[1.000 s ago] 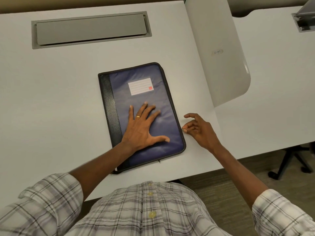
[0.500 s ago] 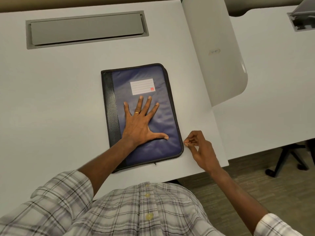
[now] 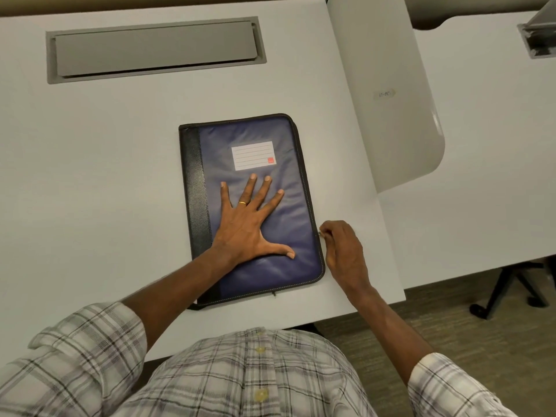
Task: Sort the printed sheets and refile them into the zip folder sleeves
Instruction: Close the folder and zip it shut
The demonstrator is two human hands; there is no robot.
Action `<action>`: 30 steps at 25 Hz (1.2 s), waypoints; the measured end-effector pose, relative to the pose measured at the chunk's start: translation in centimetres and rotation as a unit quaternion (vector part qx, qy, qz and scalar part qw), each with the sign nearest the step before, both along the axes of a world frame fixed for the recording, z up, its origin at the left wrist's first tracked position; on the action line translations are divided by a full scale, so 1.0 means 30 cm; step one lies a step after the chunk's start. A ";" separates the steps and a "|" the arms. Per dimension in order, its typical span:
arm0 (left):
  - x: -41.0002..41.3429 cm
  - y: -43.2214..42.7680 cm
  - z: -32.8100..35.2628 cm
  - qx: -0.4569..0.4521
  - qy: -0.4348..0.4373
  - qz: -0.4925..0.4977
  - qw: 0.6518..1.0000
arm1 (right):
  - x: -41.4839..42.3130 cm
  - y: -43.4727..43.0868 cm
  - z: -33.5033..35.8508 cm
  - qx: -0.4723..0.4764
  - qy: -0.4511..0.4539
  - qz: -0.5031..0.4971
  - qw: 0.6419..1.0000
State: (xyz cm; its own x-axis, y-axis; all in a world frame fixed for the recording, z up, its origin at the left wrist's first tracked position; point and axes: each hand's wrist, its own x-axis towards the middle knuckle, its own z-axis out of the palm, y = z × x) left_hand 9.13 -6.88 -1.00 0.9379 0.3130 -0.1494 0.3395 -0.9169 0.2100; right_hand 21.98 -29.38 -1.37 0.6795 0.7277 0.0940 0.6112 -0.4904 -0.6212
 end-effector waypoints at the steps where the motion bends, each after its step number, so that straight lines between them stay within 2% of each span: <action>1: 0.007 0.009 0.015 -0.007 -0.006 0.014 1.000 | -0.004 0.000 0.004 0.003 -0.003 -0.004 1.000; 4: 0.110 0.120 0.051 -0.036 -0.080 0.095 0.992 | 0.003 0.005 0.020 -0.001 -0.003 0.013 1.000; 6: 0.208 0.235 0.058 -0.020 -0.110 0.160 0.981 | 0.008 -0.003 0.029 -0.005 0.001 0.023 1.000; 9: 0.351 0.419 0.032 0.009 -0.035 0.190 0.981 | 0.003 0.003 0.039 -0.015 0.026 0.004 1.000; 11: 0.411 0.479 0.015 -0.024 -0.020 0.190 0.981 | -0.020 0.021 0.044 -0.028 0.041 -0.021 0.999; 13: 0.447 0.483 0.008 -0.064 -0.060 0.166 0.982 | -0.033 0.051 0.048 -0.035 0.060 -0.048 0.996; 17: 0.470 0.423 -0.003 -0.067 -0.121 0.177 0.974 | -0.029 0.091 0.048 -0.026 0.076 -0.057 0.995; 21: 0.483 0.416 -0.015 -0.050 -0.098 0.198 0.974 | -0.010 0.088 0.053 -0.021 0.080 -0.022 0.996; 25: 0.497 0.391 -0.024 -0.072 -0.101 0.217 0.968 | -0.009 0.054 0.057 -0.018 0.097 0.026 0.995; 30: 0.541 0.338 0.009 -0.099 -0.110 0.264 0.953 | -0.021 0.083 0.039 -0.001 0.166 0.009 0.986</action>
State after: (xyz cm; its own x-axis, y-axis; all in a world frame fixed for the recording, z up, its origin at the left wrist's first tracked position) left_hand 25.36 3.25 -0.74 0.6732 0.7359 -0.0724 0.6699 -0.5655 0.4810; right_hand 21.34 -26.91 -0.18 0.6596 0.7396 -0.1338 0.3827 -0.4836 -0.7872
